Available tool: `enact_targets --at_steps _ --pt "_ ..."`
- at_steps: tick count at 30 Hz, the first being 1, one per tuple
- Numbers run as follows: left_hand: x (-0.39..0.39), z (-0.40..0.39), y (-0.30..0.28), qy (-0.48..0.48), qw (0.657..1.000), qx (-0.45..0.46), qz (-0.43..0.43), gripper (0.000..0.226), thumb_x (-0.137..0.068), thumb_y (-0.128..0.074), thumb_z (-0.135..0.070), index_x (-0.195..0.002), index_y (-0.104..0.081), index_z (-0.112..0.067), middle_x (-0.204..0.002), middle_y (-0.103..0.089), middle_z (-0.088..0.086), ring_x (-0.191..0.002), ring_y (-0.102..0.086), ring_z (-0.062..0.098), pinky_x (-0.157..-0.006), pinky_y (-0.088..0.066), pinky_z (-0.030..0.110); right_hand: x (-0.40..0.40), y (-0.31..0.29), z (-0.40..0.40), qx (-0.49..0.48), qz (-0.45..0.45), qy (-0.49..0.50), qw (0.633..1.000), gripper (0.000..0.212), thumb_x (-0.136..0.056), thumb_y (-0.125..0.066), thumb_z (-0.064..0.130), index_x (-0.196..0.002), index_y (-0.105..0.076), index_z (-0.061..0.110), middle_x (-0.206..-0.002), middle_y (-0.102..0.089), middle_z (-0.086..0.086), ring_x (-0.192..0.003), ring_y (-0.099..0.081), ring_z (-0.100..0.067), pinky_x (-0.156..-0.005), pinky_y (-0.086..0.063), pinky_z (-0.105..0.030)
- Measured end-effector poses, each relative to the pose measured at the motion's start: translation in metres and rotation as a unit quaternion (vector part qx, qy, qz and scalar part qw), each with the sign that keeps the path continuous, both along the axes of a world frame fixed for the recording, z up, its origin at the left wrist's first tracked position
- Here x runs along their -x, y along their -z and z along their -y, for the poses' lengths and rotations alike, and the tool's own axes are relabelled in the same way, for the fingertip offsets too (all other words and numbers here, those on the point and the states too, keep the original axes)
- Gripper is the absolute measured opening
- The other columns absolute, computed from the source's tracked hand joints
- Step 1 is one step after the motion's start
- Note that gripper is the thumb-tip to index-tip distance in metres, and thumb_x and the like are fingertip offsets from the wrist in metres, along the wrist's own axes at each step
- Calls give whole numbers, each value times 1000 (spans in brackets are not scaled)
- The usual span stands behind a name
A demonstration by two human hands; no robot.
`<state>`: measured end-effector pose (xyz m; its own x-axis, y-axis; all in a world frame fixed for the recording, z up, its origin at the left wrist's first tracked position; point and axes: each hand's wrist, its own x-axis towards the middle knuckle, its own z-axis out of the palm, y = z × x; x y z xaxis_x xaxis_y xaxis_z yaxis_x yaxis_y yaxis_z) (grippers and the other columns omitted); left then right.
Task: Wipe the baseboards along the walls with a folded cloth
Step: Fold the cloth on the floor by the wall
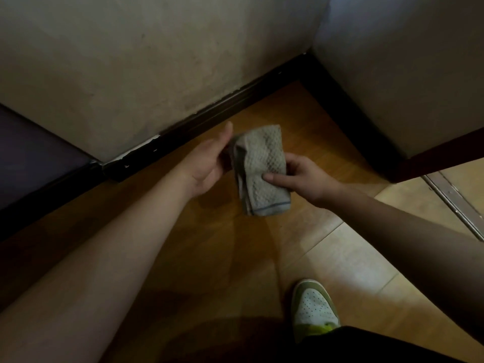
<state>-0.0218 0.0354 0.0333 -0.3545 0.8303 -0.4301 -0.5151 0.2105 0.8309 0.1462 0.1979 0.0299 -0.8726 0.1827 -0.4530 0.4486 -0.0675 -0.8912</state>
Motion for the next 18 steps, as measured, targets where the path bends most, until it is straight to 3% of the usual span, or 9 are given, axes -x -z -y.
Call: enact_targets --at_steps 2,6,9,13,18 --pt "-8 3 11 22 999 28 13 67 -75 -60 -64 -126 -61 -21 -126 -68 2 -124 -58 19 -103 -47 34 -5 -3 3 60 -22 54 996 46 -79 -72 27 -122 -60 14 -115 -70 -4 -108 -68 -23 -83 -57 -33" --pt "-26 -1 25 86 993 50 -62 34 -84 -71 -37 -117 -62 -38 -116 -71 -12 -113 -65 12 -88 -56 27 -11 -5 6 57 -14 99 993 52 -79 -72 28 -126 -57 9 -116 -70 -7 -108 -68 -26 -86 -58 -39" --pt "-31 -8 18 72 988 55 -126 29 -88 -68 -32 -111 -61 -47 -113 -71 -13 -108 -67 10 -91 -55 34 -17 -6 6 78 -3 111 991 52 -83 -67 32 -129 -55 11 -120 -68 -7 -110 -67 -26 -88 -57 -39" --pt "-34 -8 15 56 991 32 -118 33 -92 -66 -19 -113 -59 -44 -110 -74 -7 -104 -70 14 -88 -58 36 -25 -7 7 120 4 121 985 37 -91 -56 37 -127 -55 29 -115 -71 2 -108 -68 -23 -83 -57 -33" --pt "-41 -9 16 17 998 31 -43 38 -94 -63 -11 -121 -56 -37 -112 -73 -1 -103 -70 17 -81 -58 30 -28 -11 9 113 -25 137 984 37 -99 -51 26 -136 -52 20 -117 -70 -5 -103 -69 -27 -76 -58 -32"
